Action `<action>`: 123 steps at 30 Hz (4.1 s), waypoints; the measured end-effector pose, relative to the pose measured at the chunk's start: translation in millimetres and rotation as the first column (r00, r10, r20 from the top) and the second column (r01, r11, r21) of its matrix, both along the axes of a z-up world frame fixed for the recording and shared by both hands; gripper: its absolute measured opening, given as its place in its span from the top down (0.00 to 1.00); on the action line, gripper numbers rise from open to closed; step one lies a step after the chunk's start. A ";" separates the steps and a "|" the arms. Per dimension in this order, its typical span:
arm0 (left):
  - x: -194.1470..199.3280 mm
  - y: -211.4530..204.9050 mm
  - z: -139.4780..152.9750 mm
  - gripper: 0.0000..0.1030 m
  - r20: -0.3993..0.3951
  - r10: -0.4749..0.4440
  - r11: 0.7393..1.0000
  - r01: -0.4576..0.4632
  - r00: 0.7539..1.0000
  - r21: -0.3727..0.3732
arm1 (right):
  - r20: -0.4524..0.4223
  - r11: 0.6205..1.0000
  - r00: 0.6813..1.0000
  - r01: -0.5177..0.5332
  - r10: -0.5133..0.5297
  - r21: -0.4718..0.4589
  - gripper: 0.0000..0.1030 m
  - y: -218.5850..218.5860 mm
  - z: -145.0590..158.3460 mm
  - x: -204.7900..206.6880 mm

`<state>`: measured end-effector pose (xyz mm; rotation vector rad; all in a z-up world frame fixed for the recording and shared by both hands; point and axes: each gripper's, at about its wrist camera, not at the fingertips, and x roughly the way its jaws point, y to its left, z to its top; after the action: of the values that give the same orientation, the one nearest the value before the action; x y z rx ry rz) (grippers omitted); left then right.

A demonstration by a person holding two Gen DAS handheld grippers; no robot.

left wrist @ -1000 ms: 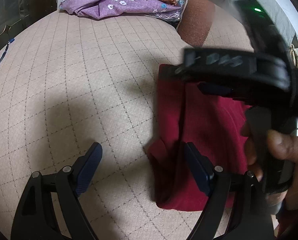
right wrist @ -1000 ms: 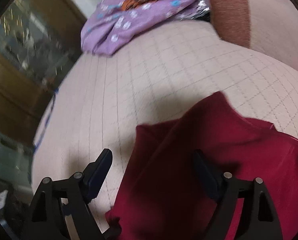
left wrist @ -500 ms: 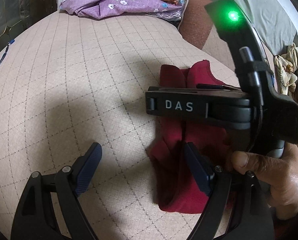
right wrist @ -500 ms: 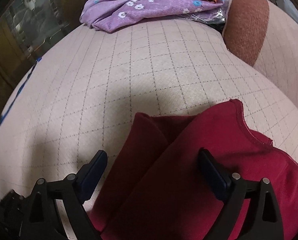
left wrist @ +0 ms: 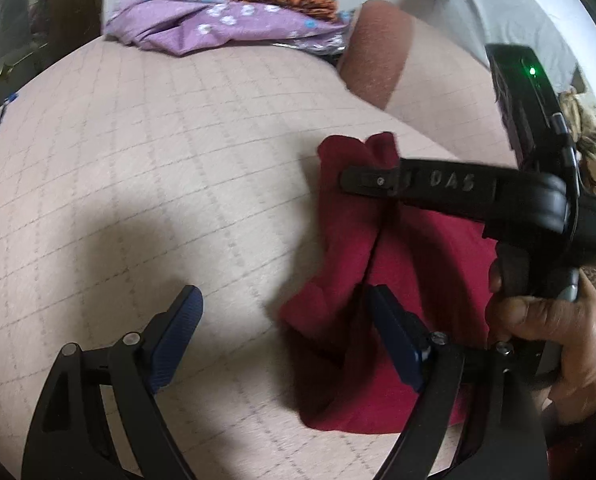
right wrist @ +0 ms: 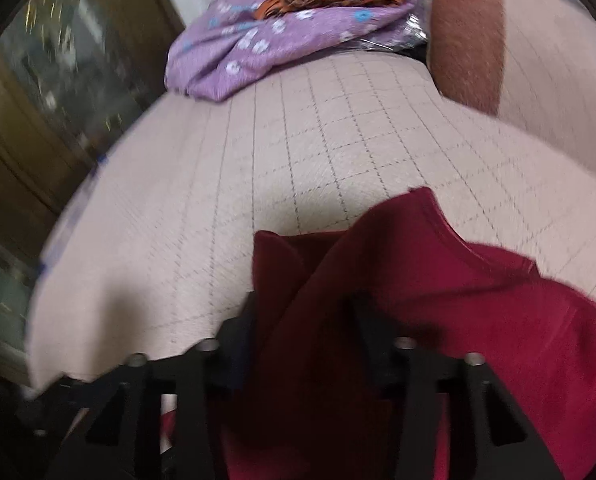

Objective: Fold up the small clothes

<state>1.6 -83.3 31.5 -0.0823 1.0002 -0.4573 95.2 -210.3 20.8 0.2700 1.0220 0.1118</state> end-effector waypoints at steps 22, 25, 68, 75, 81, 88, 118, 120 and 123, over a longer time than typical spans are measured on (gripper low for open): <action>-3.8 -17.0 -0.2 0.72 -0.045 -0.134 0.972 0.123 0.990 -0.198 | -0.066 0.987 0.998 0.024 -0.014 0.158 0.25 -15.6 19.3 -2.4; -16.4 -20.2 11.0 0.75 0.014 -0.158 0.970 0.158 0.987 -0.185 | -0.112 0.992 0.994 0.009 0.005 0.127 0.23 -5.8 17.2 4.4; -36.1 -48.4 24.9 0.77 0.085 -0.202 0.977 0.207 0.976 -0.057 | 0.050 0.993 0.999 0.003 -0.009 0.118 0.77 -28.1 25.3 -32.7; -64.9 -86.2 68.9 0.77 0.133 -0.280 0.954 0.291 0.951 -0.073 | 0.117 0.995 0.993 -0.001 -0.011 0.101 0.78 -57.5 73.1 -67.8; -91.7 -148.2 88.9 0.77 0.154 -0.376 0.919 0.389 0.914 -0.063 | 0.151 0.995 0.985 0.075 -0.084 0.066 0.79 -108.3 102.3 -111.9; -115.5 -216.4 80.8 0.77 0.123 -0.474 0.875 0.482 0.872 -0.043 | 0.137 0.978 0.969 0.198 -0.205 0.059 0.81 -176.9 97.6 -161.1; -125.5 -160.0 33.8 0.36 0.073 -0.450 0.887 0.437 0.890 0.149 | 0.022 0.947 0.956 0.294 -0.294 -0.130 0.57 -161.4 40.7 -248.9; -129.0 -161.2 23.2 0.36 0.055 -0.448 0.885 0.434 0.892 0.166 | -0.008 0.942 0.952 0.300 -0.305 -0.148 0.59 -160.4 26.2 -260.6; -131.3 -157.8 21.2 0.36 0.047 -0.424 0.896 0.412 0.904 0.162 | -0.008 0.940 0.945 0.325 -0.328 -0.102 0.59 -166.2 14.8 -275.0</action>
<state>-129.8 -241.1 52.7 0.2922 0.9685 -0.7724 -179.9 -376.5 35.6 0.3476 0.9907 -0.2439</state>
